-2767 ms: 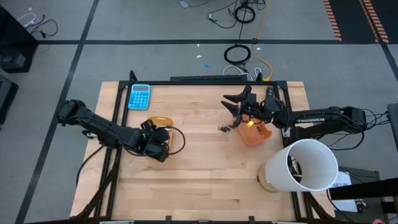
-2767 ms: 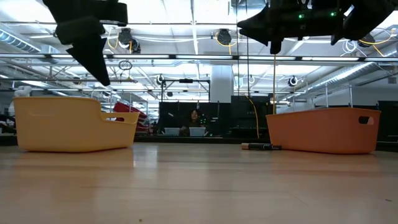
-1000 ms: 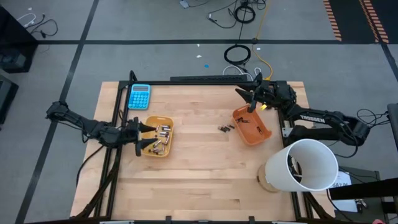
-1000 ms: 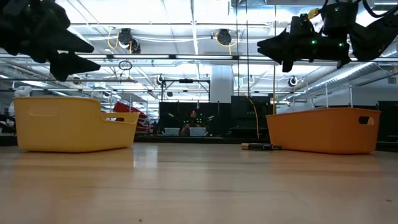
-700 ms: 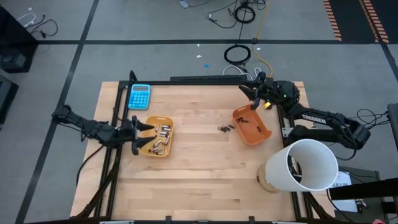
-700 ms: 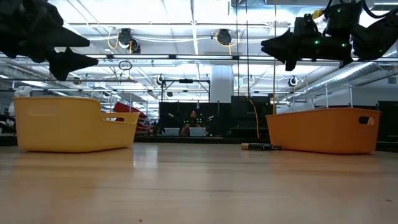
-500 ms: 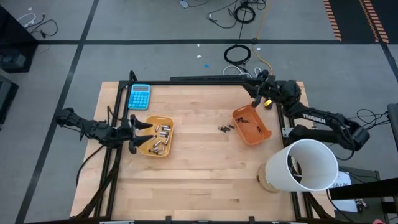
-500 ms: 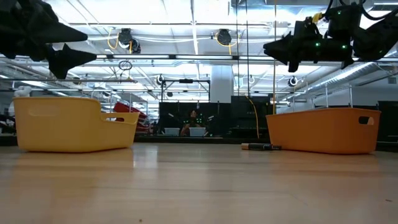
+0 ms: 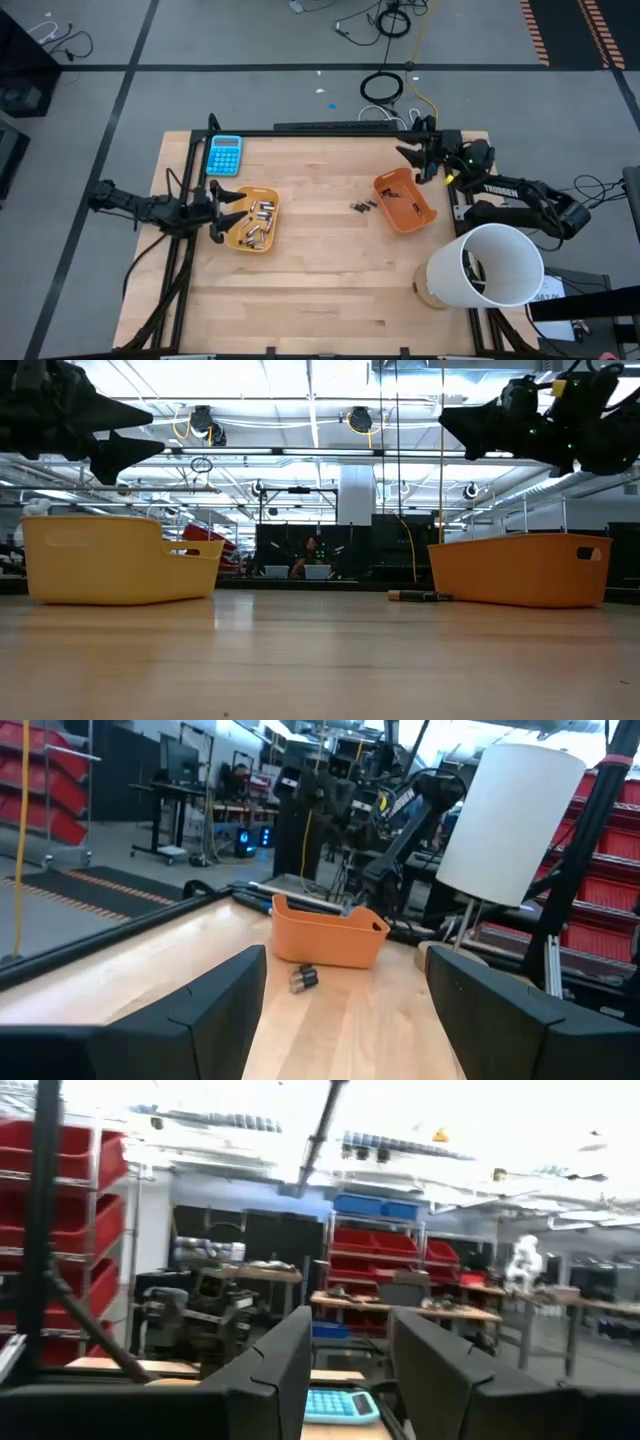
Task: Sort batteries
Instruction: Put the black battery into the orange bin
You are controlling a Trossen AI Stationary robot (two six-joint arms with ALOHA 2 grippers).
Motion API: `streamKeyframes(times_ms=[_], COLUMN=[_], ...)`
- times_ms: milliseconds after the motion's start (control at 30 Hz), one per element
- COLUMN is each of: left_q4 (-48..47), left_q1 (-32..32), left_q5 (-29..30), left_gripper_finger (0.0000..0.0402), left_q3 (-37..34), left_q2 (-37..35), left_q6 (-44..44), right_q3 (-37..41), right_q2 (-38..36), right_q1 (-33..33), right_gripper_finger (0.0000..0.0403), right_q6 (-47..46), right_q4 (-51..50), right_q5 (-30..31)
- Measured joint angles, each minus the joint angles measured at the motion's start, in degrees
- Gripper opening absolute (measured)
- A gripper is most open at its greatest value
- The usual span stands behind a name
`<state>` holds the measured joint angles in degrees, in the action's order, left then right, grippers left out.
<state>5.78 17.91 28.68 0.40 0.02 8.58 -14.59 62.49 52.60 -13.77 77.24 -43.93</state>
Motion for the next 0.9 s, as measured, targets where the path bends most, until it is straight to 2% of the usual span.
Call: streamKeyframes(times_ms=[233, 400, 467, 533, 600, 733, 900], left_q4=[1.78, 3.76, 3.44, 2.20, 0.16, -1.89, -1.86], left_q1=[-3.61, -5.84, -6.10, -6.12, -6.16, -6.31, -6.31], left_q5=[-6.02, -16.97, -18.84, -17.95, -14.16, -6.69, -5.05], left_gripper_finger=[0.0281, 0.0281, 0.0281, 0.0281, 0.0281, 0.0281, 0.0281], left_q3=[-0.03, -0.03, -0.03, -0.03, -0.06, -0.06, -0.08], left_q2=[-0.01, -0.01, -0.01, 0.00, 0.05, 0.68, 1.21], left_q6=[-2.91, -3.60, -6.04, -9.21, -10.99, -10.58, -12.16], right_q3=[3.07, 6.53, 8.43, 10.32, 12.03, 13.97, 13.88], right_q2=[-0.01, -0.01, -0.01, -0.11, -0.12, -0.19, -0.21], right_q1=[0.06, 0.07, 0.07, 0.07, 0.07, 0.07, 0.07], right_gripper_finger=[0.0125, 0.0125, 0.0125, 0.0125, 0.0125, 0.0125, 0.0125], right_q6=[-0.19, -2.34, -3.17, -3.99, -4.81, -6.07, -8.28], right_q4=[6.08, 5.71, 5.68, 5.72, 5.66, 4.99, 1.62], right_q5=[0.55, 4.79, 7.68, 10.58, 12.66, 12.10, 12.27])
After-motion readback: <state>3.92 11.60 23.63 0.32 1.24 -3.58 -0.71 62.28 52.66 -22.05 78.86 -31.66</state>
